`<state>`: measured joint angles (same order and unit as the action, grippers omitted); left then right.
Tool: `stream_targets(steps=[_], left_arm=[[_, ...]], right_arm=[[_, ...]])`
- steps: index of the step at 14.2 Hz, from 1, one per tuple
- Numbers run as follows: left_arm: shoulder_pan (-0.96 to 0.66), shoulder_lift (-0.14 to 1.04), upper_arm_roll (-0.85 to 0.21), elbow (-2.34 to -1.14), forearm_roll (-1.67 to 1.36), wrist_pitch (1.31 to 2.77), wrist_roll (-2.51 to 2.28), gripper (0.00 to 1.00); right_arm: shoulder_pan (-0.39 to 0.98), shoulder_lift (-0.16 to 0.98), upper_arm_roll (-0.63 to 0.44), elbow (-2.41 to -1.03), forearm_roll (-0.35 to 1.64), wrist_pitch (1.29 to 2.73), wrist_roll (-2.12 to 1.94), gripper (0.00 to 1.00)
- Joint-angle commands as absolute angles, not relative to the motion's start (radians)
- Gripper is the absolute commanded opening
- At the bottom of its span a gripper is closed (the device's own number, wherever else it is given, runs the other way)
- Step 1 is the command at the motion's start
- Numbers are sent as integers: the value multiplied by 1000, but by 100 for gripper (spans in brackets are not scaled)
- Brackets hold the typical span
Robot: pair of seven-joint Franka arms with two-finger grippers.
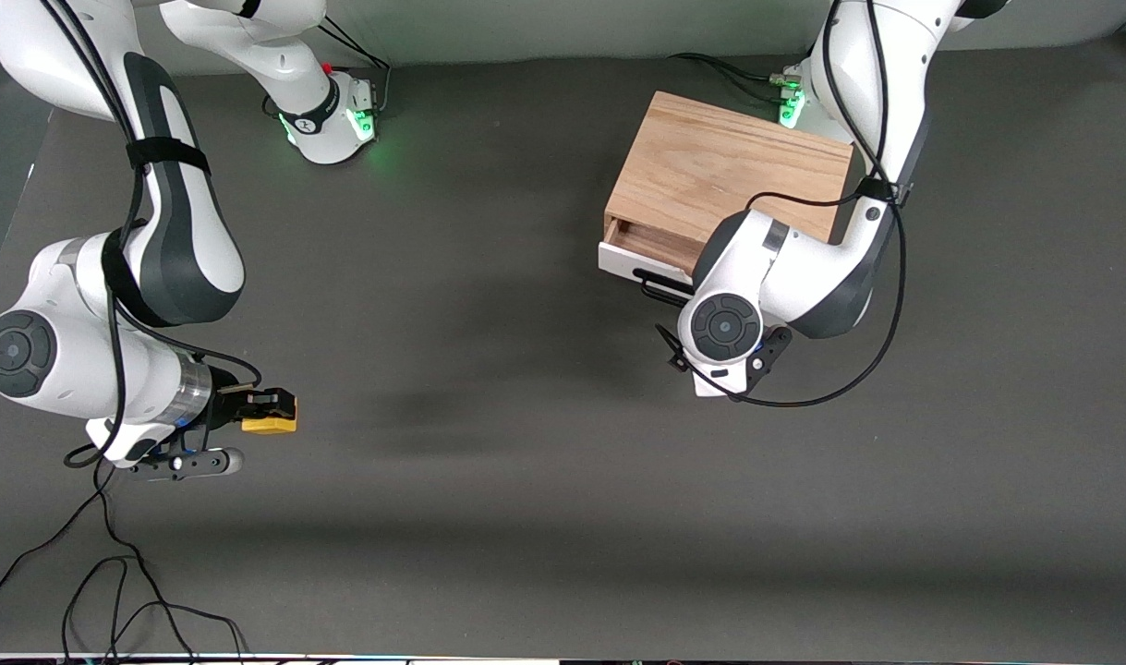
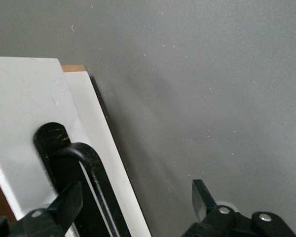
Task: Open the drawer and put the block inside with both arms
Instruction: 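Pull the drawer handle outward with the left gripper to open the drawer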
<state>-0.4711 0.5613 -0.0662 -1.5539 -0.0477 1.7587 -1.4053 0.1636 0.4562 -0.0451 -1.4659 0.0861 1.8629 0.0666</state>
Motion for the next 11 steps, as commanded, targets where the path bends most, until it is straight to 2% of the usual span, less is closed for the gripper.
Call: stream_targets(steps=[1, 11], left_arm=[[-472, 555, -60, -1568, -63, 1763, -1393, 99], [-460, 603, -57, -1543, -94, 1785, -1391, 99]], right_arm=[[183, 469, -46, -1439, 101, 1847, 107, 30], [183, 469, -45, -1414, 100, 1845, 106, 30]])
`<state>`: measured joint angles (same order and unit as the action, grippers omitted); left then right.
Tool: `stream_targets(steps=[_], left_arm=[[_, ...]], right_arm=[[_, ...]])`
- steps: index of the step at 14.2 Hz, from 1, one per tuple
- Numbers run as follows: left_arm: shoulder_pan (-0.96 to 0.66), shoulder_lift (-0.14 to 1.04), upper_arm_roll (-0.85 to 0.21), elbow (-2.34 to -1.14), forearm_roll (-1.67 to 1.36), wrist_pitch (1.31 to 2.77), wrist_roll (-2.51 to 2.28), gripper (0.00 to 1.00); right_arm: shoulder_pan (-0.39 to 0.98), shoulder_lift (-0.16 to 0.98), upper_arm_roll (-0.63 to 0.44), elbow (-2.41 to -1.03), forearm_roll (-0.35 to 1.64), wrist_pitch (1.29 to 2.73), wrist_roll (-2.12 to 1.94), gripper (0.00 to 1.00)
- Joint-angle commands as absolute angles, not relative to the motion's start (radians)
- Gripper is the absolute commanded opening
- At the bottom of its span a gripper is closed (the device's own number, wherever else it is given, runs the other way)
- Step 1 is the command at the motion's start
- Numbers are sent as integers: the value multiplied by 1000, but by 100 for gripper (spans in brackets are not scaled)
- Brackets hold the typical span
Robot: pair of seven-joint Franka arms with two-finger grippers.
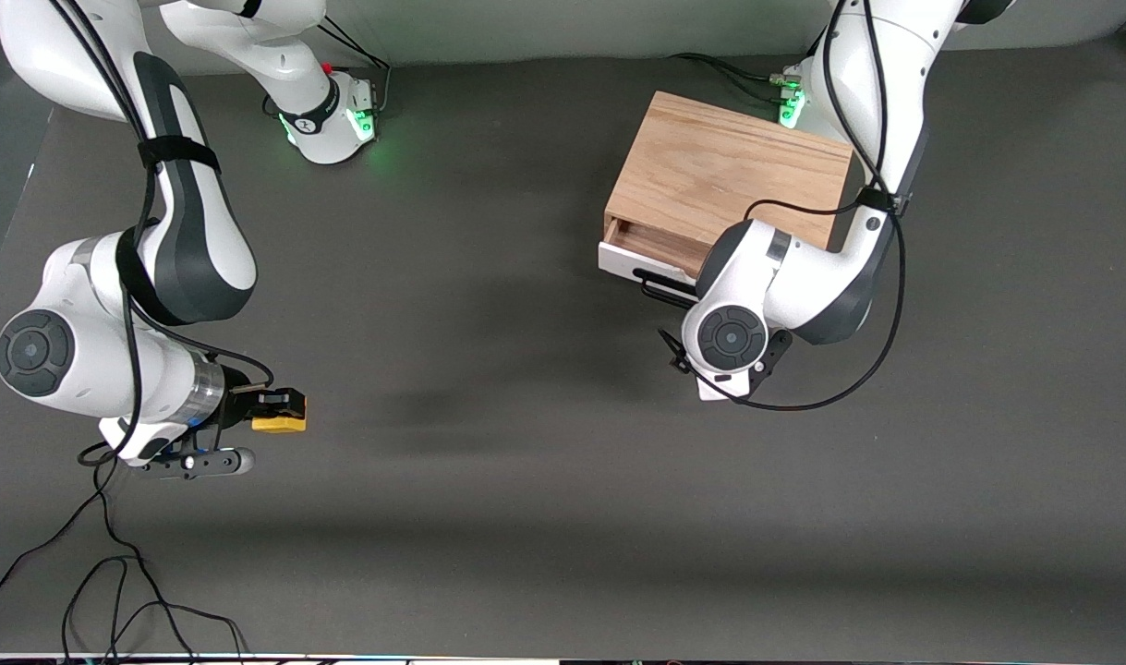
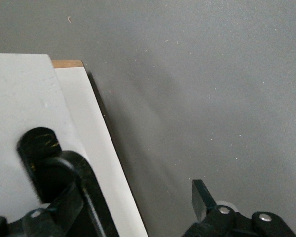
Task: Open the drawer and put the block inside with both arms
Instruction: 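Pull the drawer handle outward with the left gripper to open the drawer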
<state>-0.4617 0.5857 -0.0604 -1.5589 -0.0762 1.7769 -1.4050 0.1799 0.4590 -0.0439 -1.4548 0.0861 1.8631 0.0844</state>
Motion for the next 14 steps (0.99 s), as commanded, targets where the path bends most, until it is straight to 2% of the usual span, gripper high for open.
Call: stream_targets(steps=[1, 7, 14], left_arm=[[-462, 603, -57, -1542, -94, 1796, -1393, 99], [-468, 600, -55, -1523, -74, 1913, -1393, 99], [-474, 601, -57, -1491, -31, 1957, -1393, 99]], right_arm=[[183, 471, -46, -1414, 100, 1845, 106, 30], [183, 469, -46, -1414, 98, 1844, 104, 30], [183, 479, -46, -1379, 101, 1838, 104, 30]])
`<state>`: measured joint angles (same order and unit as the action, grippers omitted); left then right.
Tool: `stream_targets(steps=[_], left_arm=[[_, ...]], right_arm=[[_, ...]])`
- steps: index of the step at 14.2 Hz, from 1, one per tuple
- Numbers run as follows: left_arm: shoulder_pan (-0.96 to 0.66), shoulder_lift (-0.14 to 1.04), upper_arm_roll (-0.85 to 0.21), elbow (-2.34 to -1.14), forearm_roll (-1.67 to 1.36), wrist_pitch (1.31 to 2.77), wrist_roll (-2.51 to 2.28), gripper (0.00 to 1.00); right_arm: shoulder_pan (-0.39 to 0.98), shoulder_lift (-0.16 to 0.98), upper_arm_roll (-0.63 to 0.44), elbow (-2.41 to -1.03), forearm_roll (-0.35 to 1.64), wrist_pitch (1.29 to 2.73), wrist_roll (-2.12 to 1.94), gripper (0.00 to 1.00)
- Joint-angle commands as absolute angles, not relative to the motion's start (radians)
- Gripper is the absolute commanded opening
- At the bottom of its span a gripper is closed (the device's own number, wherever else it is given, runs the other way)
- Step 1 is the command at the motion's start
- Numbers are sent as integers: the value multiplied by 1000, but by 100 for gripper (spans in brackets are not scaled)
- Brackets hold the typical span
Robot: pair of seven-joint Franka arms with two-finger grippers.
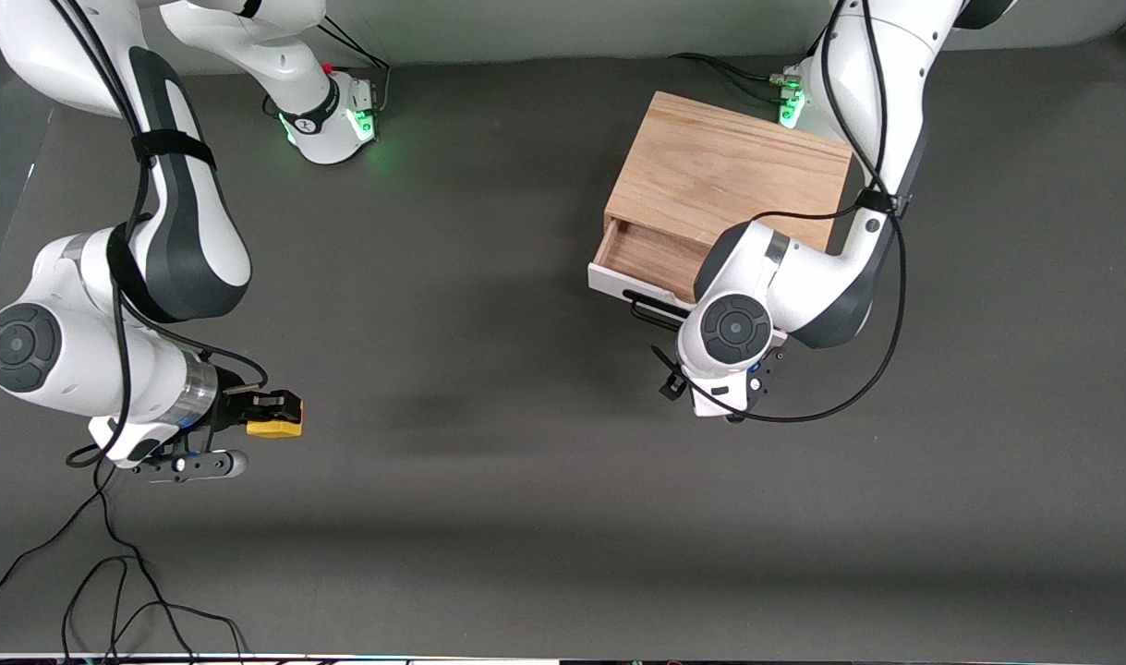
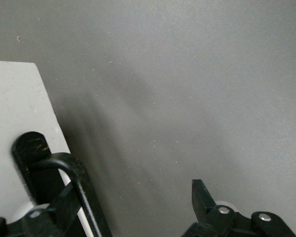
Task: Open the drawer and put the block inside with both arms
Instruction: 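Pull the drawer handle outward with the left gripper to open the drawer, then carry the cube over the open drawer with the right gripper while the left gripper withdraws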
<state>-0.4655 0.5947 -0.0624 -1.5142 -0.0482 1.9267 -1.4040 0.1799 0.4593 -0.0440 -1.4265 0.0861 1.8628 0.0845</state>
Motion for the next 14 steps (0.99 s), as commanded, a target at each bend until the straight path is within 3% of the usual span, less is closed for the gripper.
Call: stream_targets(steps=[1, 5, 10, 14], left_arm=[[-474, 601, -57, -1491, -31, 1959, -1393, 99], [-469, 594, -55, -1439, -29, 1919, -1396, 99], [-459, 583, -57, -1258, -41, 1599, -1394, 99], [-446, 470, -51, -1216, -32, 1349, -1221, 99]], right_arm=[[183, 482, -46, -1362, 103, 1823, 118, 29], [186, 543, -6, -1235, 95, 1726, 216, 29], [186, 551, 26, -1209, 98, 1712, 284, 29], [193, 549, 181, -1180, 92, 1683, 622, 28]])
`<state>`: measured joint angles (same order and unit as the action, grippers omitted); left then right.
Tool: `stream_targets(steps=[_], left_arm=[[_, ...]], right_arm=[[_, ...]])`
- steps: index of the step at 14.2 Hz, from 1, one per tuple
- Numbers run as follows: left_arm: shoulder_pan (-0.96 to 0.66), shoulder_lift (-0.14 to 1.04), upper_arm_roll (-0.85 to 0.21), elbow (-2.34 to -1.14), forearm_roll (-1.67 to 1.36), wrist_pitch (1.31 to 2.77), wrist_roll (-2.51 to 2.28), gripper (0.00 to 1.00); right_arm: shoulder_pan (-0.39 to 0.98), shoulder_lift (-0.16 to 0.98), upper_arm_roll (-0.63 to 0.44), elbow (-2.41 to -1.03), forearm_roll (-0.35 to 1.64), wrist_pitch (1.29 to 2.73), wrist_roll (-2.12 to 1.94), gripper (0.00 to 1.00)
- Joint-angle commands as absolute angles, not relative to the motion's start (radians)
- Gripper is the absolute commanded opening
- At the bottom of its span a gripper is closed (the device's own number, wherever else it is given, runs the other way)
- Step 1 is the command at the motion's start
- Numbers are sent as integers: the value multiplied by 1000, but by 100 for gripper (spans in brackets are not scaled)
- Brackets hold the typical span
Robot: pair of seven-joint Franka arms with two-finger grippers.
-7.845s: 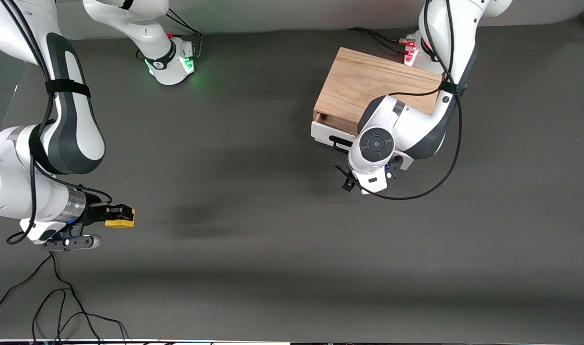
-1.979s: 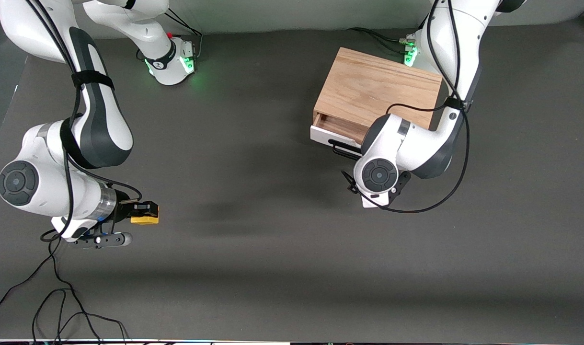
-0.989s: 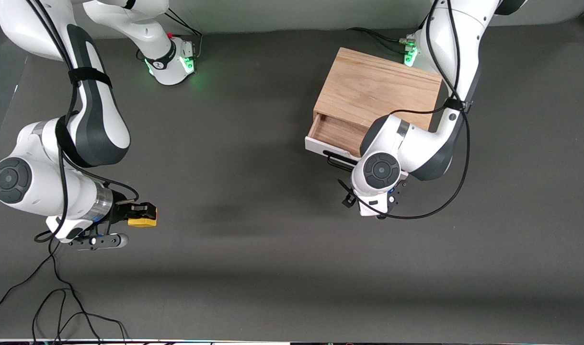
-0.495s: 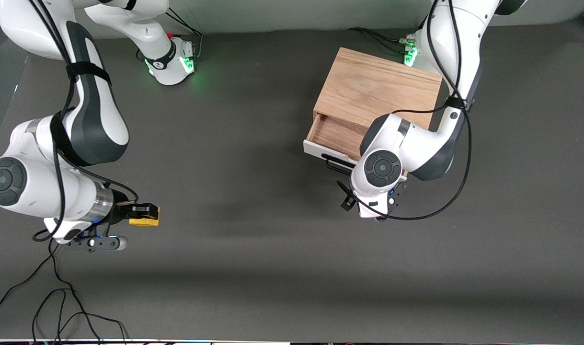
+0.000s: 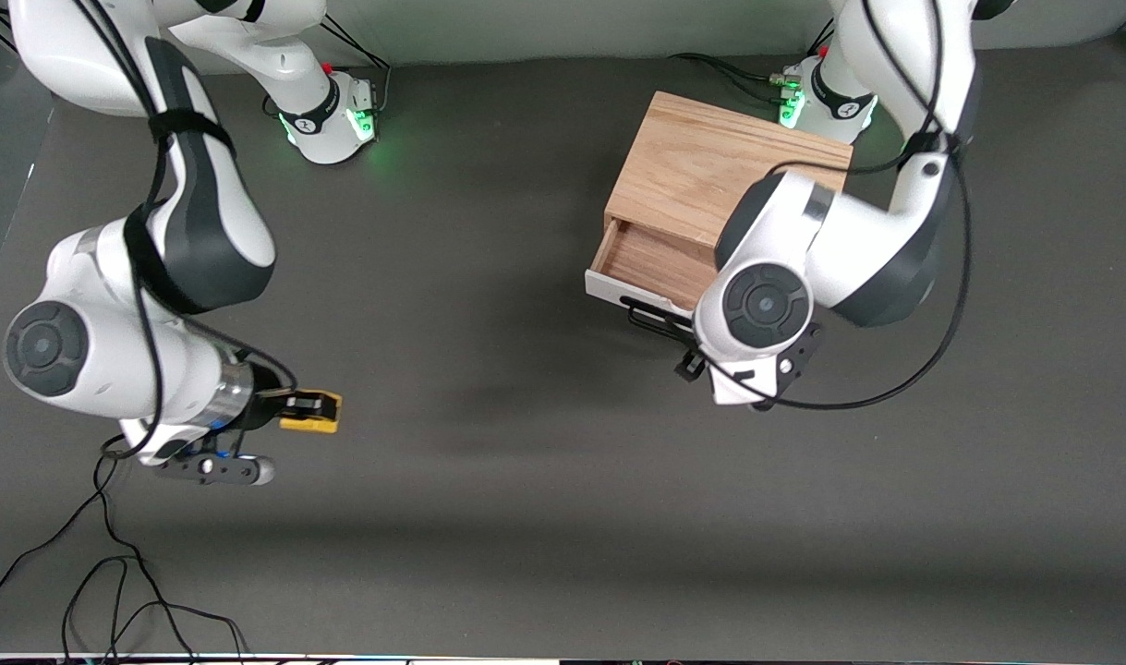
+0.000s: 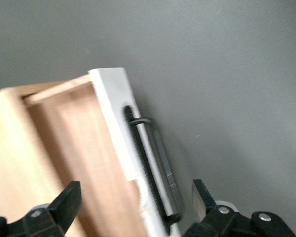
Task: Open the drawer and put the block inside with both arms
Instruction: 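Carry the cube over the open drawer with the right gripper while the left gripper withdraws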
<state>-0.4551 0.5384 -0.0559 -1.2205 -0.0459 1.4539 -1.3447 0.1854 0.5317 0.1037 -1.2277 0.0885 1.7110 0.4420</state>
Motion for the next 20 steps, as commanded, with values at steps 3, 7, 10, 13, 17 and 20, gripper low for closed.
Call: stream_targets(steps=[3, 7, 10, 13, 17, 20], left_arm=[[-379, 376, -51, -1221, -34, 1229, -1012, 99], [-269, 279, -49, -1226, -28, 1149, -569, 99], [-163, 239, -49, -1224, -28, 1195, -263, 99], [-121, 200, -48, -1287, -25, 1357, -121, 99], [-123, 19, -51, -1590, -5, 1586, -115, 99], [-83, -5, -41, -1634, -15, 1623, 30, 99]], right_arm=[[314, 551, 212, -1161, 87, 1687, 894, 28], [500, 575, 212, -1147, 84, 1768, 1202, 27], [645, 655, 210, -1111, 16, 1867, 1408, 27], [753, 730, 209, -1054, -26, 1881, 1474, 27], [798, 747, 207, -1060, -40, 1881, 1519, 27], [814, 791, 209, -1060, -71, 1879, 1540, 27]])
